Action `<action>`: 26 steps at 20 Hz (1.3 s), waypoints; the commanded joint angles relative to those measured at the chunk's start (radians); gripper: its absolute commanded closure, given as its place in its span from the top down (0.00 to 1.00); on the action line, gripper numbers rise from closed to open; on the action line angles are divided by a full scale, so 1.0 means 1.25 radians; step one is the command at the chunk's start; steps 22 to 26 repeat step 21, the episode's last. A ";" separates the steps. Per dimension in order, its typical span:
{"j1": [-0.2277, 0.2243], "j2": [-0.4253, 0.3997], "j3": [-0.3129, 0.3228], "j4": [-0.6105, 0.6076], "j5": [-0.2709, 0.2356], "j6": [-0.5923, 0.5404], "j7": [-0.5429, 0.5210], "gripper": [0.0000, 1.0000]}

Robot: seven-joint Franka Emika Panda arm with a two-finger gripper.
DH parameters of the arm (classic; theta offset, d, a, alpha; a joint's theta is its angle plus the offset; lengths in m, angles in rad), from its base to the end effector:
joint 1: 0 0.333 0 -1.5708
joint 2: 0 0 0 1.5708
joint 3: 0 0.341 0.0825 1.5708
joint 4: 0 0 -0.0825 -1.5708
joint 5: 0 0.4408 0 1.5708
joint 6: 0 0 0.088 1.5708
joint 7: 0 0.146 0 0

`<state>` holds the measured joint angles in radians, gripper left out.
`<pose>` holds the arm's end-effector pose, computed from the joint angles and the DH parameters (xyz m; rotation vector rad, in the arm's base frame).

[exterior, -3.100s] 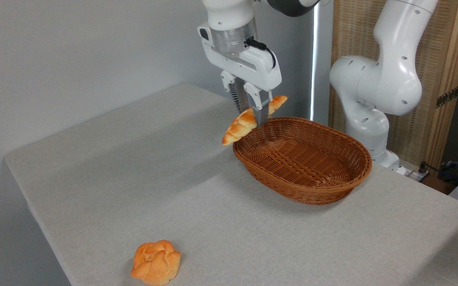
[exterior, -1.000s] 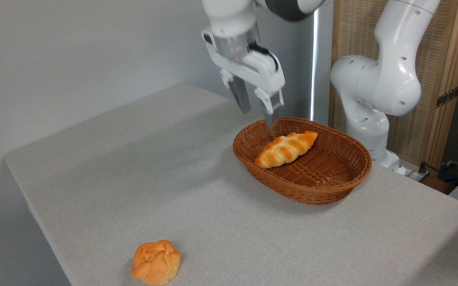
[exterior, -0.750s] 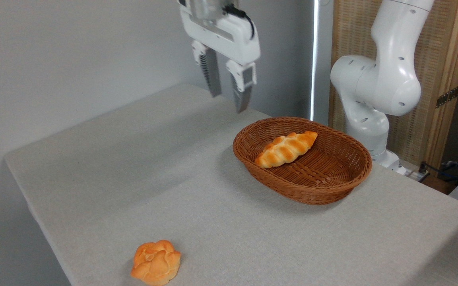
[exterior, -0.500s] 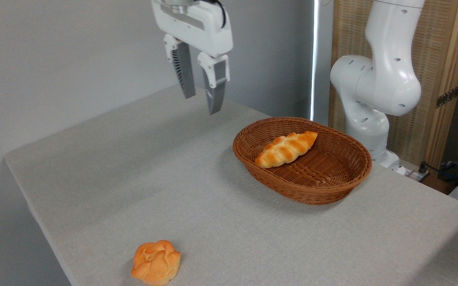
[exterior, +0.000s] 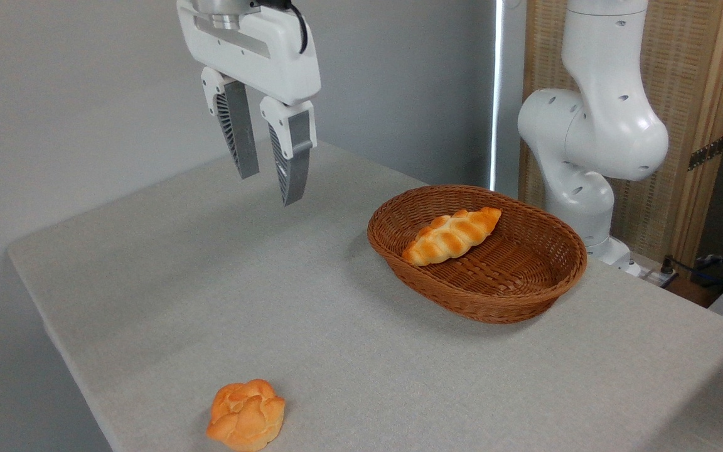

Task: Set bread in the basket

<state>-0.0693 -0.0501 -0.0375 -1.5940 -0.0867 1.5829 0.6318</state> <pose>0.5926 -0.0767 0.6301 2.8612 -1.1085 0.0915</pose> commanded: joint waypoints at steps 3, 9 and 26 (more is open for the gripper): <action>0.013 0.009 -0.023 0.020 0.008 -0.024 -0.069 1.00; 0.014 0.025 -0.046 0.035 0.062 -0.058 -0.064 1.00; 0.015 0.029 -0.038 0.043 0.076 -0.044 -0.056 1.00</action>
